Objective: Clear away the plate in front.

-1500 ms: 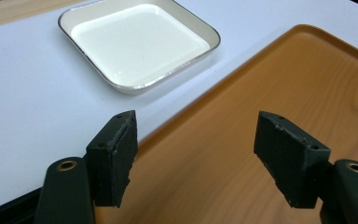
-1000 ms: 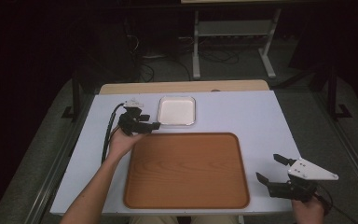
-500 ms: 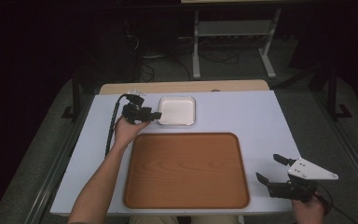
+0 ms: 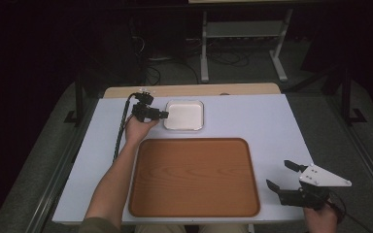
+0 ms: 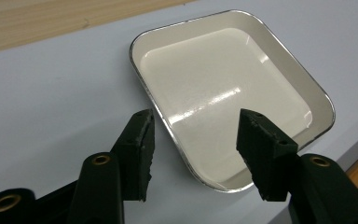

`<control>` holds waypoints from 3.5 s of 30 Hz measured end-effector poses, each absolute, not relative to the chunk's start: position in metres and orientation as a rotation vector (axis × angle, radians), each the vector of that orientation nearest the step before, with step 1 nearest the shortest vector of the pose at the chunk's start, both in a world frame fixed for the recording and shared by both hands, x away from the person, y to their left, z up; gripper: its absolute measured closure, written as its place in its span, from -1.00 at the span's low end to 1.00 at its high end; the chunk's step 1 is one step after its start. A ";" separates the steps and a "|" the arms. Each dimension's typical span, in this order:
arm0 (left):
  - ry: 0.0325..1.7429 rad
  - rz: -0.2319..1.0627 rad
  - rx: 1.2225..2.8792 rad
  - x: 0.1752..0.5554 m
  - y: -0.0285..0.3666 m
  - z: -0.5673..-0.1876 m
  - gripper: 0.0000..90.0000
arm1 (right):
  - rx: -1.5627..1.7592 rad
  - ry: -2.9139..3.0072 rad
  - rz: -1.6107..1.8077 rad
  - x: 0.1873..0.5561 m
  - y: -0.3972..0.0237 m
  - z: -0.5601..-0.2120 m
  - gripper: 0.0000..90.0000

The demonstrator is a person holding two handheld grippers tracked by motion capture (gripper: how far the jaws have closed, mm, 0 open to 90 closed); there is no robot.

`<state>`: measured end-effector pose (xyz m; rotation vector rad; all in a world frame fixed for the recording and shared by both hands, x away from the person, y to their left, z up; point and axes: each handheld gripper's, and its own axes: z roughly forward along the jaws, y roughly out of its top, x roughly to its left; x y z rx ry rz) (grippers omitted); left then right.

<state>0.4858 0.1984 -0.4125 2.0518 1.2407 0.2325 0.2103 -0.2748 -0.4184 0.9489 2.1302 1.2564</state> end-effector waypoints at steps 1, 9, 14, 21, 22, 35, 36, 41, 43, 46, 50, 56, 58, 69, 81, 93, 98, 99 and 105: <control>1.241 0.233 2.052 0.486 0.198 -0.413 0.06 | 0.949 2.130 1.256 0.210 -0.275 -0.418 -0.71; 1.327 0.230 2.076 0.494 0.190 -0.429 0.32 | 0.949 2.124 1.262 0.210 -0.276 -0.418 -0.71; 1.356 0.227 2.082 0.497 0.190 -0.435 0.43 | 0.948 2.123 1.267 0.210 -0.277 -0.418 -0.71; 1.408 0.162 2.039 0.502 0.193 -0.442 0.59 | 0.945 2.124 1.267 0.210 -0.277 -0.418 -0.71; 1.429 0.148 2.033 0.504 0.194 -0.444 0.64 | 0.943 2.125 1.267 0.210 -0.276 -0.418 -0.71; 1.517 0.159 1.960 0.504 0.186 -0.449 0.87 | 0.938 2.134 1.266 0.210 -0.276 -0.418 -0.71; 1.547 0.121 1.900 0.504 0.187 -0.451 0.91 | 0.936 2.134 1.267 0.210 -0.276 -0.418 -0.71; 1.577 0.078 1.823 0.506 0.189 -0.454 0.97 | 0.936 2.133 1.271 0.210 -0.277 -0.419 -0.71; 1.577 0.062 1.797 0.506 0.191 -0.454 0.97 | 0.939 2.133 1.272 0.210 -0.277 -0.419 -0.71; 1.567 0.072 1.794 0.506 0.193 -0.450 0.97 | 0.939 2.133 1.274 0.210 -0.278 -0.419 -0.71; 1.556 0.071 1.774 0.504 0.198 -0.444 0.97 | 0.937 2.134 1.274 0.210 -0.277 -0.419 -0.71; 1.535 0.054 1.716 0.503 0.207 -0.433 0.97 | 0.937 2.135 1.269 0.210 -0.276 -0.419 -0.71; 1.528 0.056 1.712 0.502 0.208 -0.431 0.97 | 0.938 2.133 1.270 0.210 -0.277 -0.419 -0.71; 1.465 0.047 1.651 0.489 0.225 -0.406 0.97 | 0.937 2.132 1.270 0.210 -0.276 -0.419 -0.71; 1.442 0.061 1.598 0.460 0.249 -0.390 0.97 | 0.937 2.137 1.272 0.211 -0.275 -0.419 -0.71; 1.386 0.023 1.592 0.422 0.254 -0.390 0.98 | 0.932 2.147 1.269 0.213 -0.273 -0.419 -0.71; 1.382 0.012 1.614 0.411 0.254 -0.391 0.97 | 0.937 2.141 1.271 0.213 -0.274 -0.419 -0.71; 1.378 0.010 1.620 0.406 0.254 -0.392 0.98 | 0.941 2.132 1.275 0.212 -0.275 -0.418 -0.71; 1.366 0.015 1.626 0.394 0.248 -0.396 0.98 | 0.942 2.135 1.275 0.213 -0.275 -0.419 -0.71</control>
